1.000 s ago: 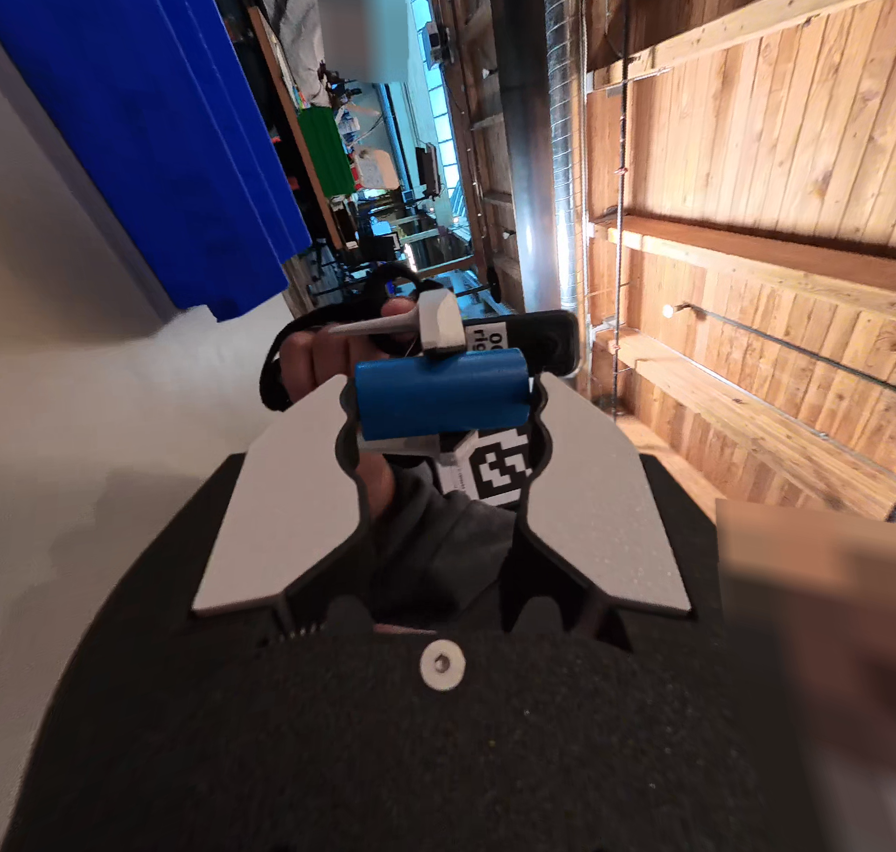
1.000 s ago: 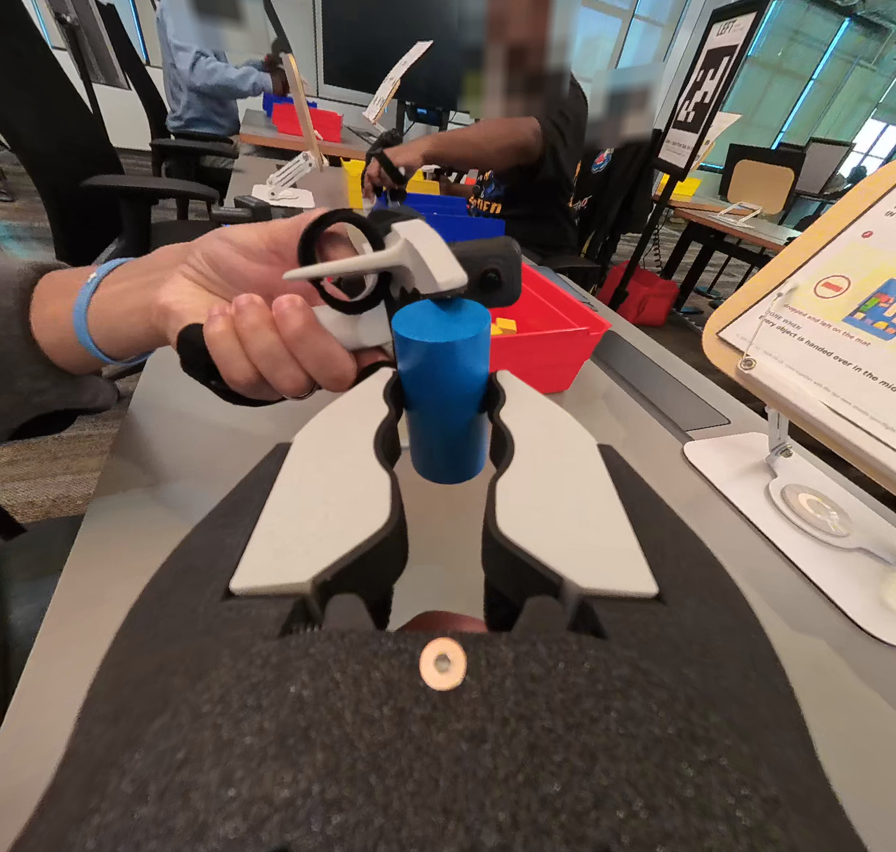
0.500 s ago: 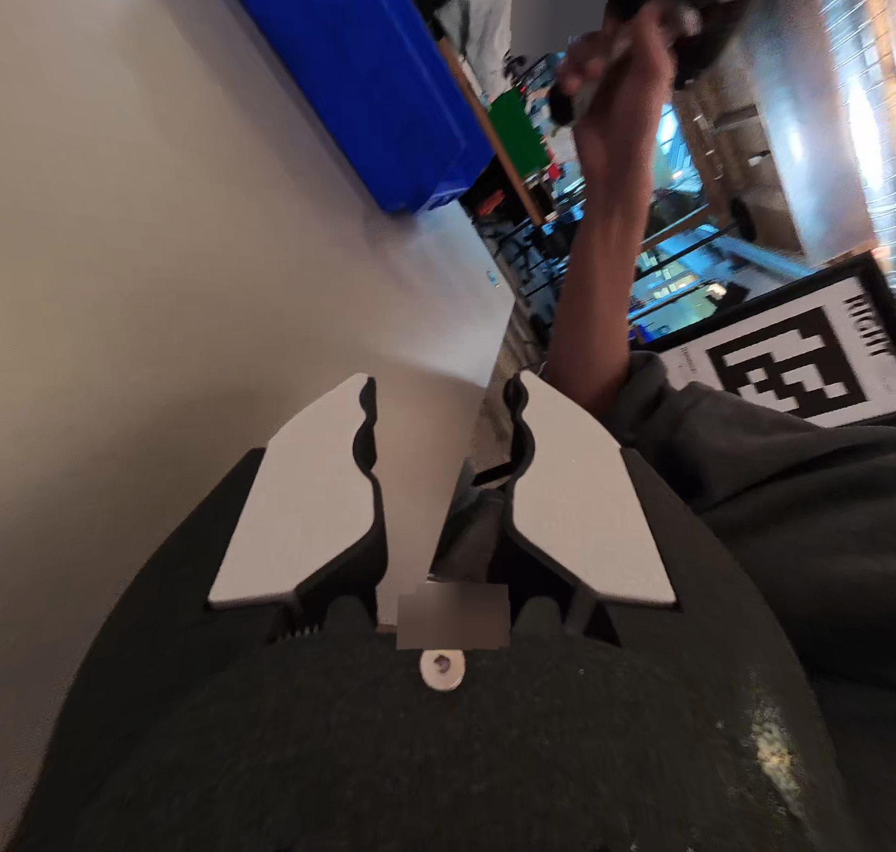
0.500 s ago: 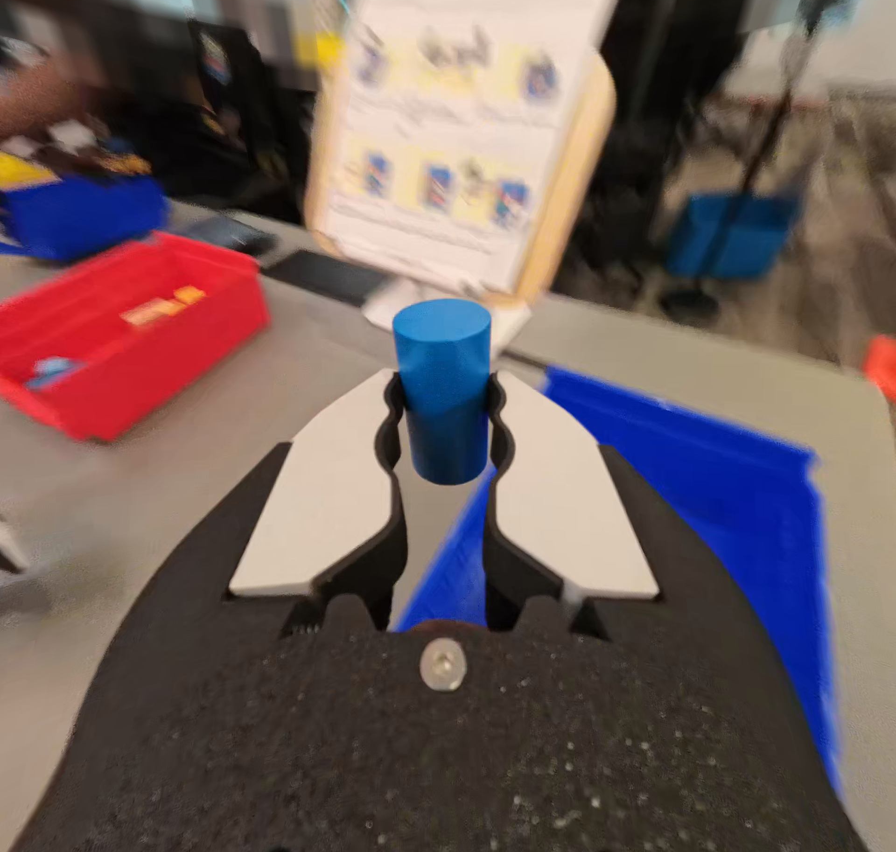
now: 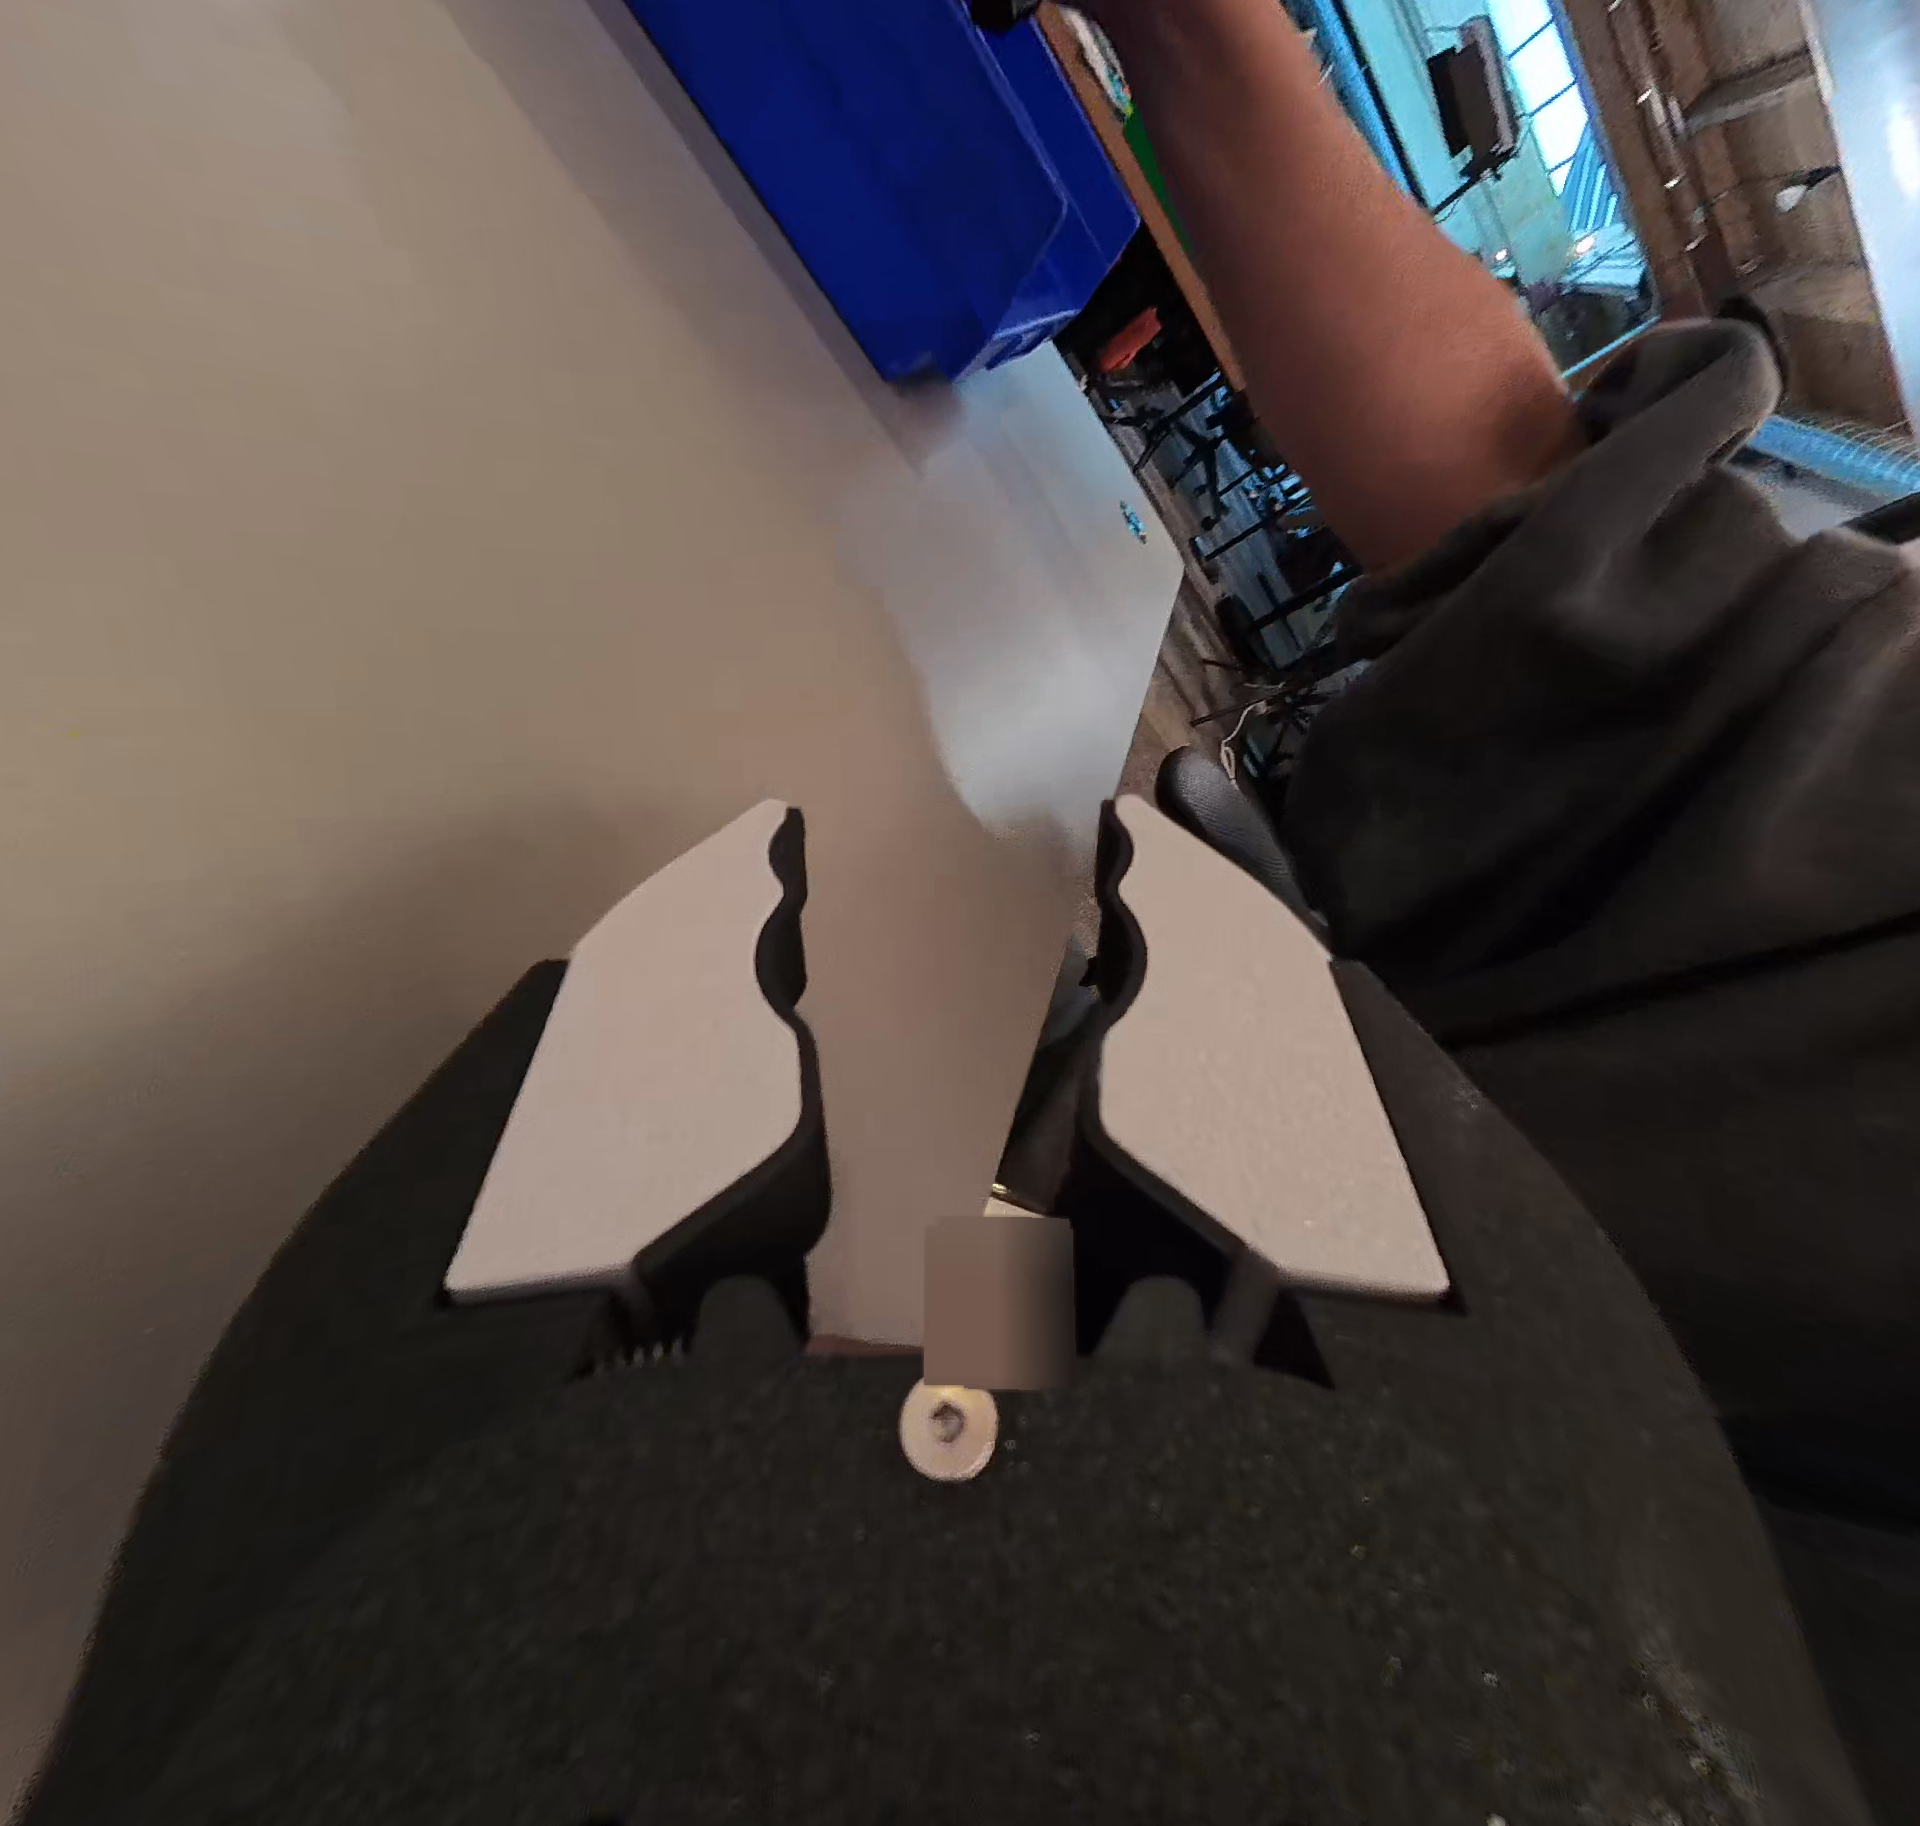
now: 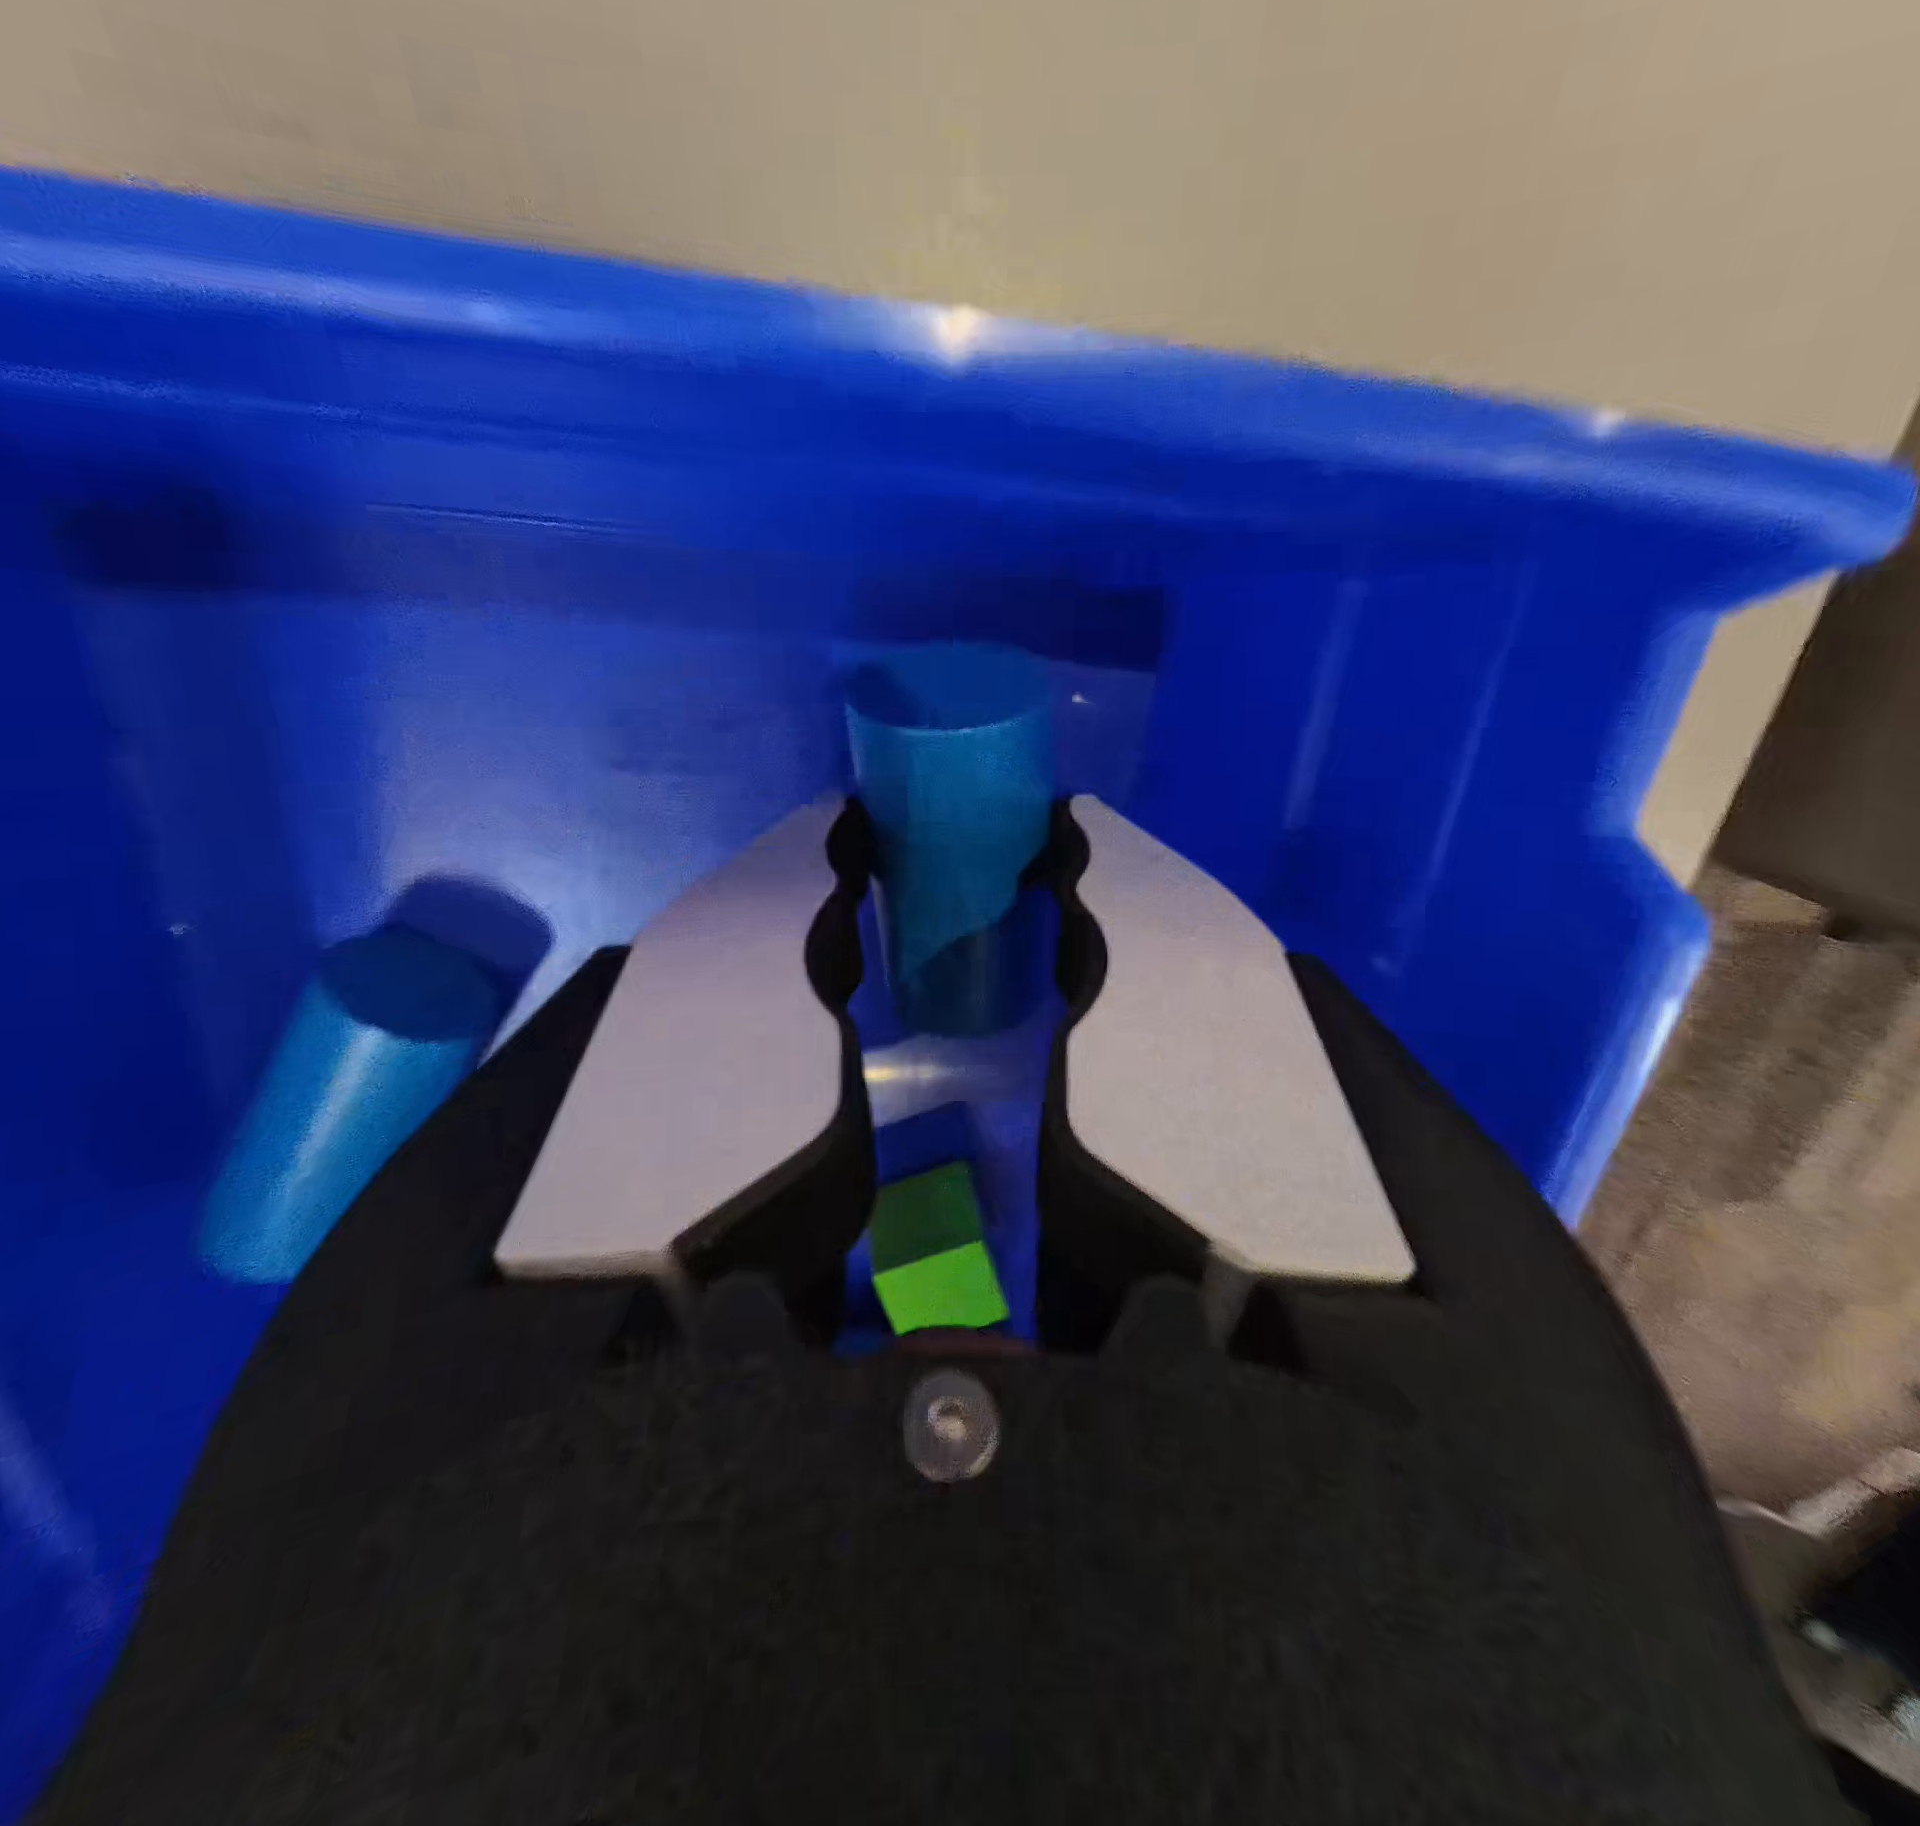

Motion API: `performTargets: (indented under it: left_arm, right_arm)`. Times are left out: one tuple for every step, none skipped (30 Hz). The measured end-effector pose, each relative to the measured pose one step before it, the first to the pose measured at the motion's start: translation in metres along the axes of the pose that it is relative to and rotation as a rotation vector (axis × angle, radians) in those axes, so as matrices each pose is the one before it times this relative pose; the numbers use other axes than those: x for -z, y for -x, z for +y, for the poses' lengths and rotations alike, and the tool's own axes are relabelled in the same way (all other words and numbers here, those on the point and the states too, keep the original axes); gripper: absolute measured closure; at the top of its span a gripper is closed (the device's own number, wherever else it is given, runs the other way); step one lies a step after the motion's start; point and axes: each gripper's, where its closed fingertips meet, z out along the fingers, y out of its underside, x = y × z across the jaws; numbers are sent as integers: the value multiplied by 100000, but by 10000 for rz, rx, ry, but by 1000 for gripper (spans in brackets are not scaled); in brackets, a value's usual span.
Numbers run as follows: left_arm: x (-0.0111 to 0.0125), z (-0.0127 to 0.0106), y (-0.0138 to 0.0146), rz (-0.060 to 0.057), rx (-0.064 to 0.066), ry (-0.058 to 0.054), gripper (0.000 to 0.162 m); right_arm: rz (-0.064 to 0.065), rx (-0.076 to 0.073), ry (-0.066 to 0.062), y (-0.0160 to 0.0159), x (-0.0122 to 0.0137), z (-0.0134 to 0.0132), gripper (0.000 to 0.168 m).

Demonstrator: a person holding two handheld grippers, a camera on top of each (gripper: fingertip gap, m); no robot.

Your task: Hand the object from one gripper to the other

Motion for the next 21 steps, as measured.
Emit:
performTargets:
  left_arm:
    - [31,-65,51,-30,-24,13,109]
    - [43,-99,-5,17,19,-19,109]
    - [45,-60,-28,49,39,-22,109]
    - [36,33,4,49,44,7,109]
    - [31,97,55,25,55,42,109]
    - [5,73,52,19,62,41,109]
    - [7,-6,-32,43,54,5,109]
    - [8,-63,-120,69,40,-19,109]
    - [-5,-50,-149,64,19,-15,109]
    - [-12,7,-134,41,-20,7,109]
    - [-16,90,-62,-5,-56,42,109]
    - [-30,128,31,-62,-66,69,109]
    - [-14,94,44,-78,-64,55,109]
    - [5,-4,-59,-38,-72,11,109]
    - [35,-57,-130,-13,-73,-20,109]
    - [56,-72,-105,-32,-69,-23,109]
    - [63,-33,-40,-60,-85,-14,109]
    - [83,-8,41,-95,-109,-7,109]
    - [91,-4,142,-148,-108,-15,109]
    - [113,-24,192,-173,-98,-17,109]
    - [162,-81,157,-154,-124,-52,109]
  right_arm:
    - [367,230,166,-183,-297,-136,134]
    - [363,176,172,-146,-238,-59,134]
    - [287,164,67,-2,-224,-113,134]
    - [208,97,40,72,-260,-78,134]
    - [131,-10,109,73,-234,68,133]
    - [116,-149,-185,-89,74,-357,134]
    - [-61,-92,102,162,-70,59,134]
    - [-17,-98,-63,45,5,-83,134]
    - [8,-31,-30,5,-1,-32,134]
    - [1,15,-47,-14,2,-36,134]
    - [-13,-9,-85,-45,-19,-63,134]
    - [-21,-12,-81,-42,-19,-59,134]
    - [72,35,-50,-166,71,14,127]
    - [83,79,-45,-128,307,56,115]
    - [49,111,-180,-47,707,-18,109]
    - [36,122,-422,-16,1184,-196,110]
    - [2,63,-604,21,1638,-320,113]
    - [19,17,-712,1,2048,-334,114]
    - [-28,48,-841,136,2415,-358,113]
    - [-127,81,-958,475,2696,-312,114]
    - [-251,56,-1029,926,2823,-225,115]
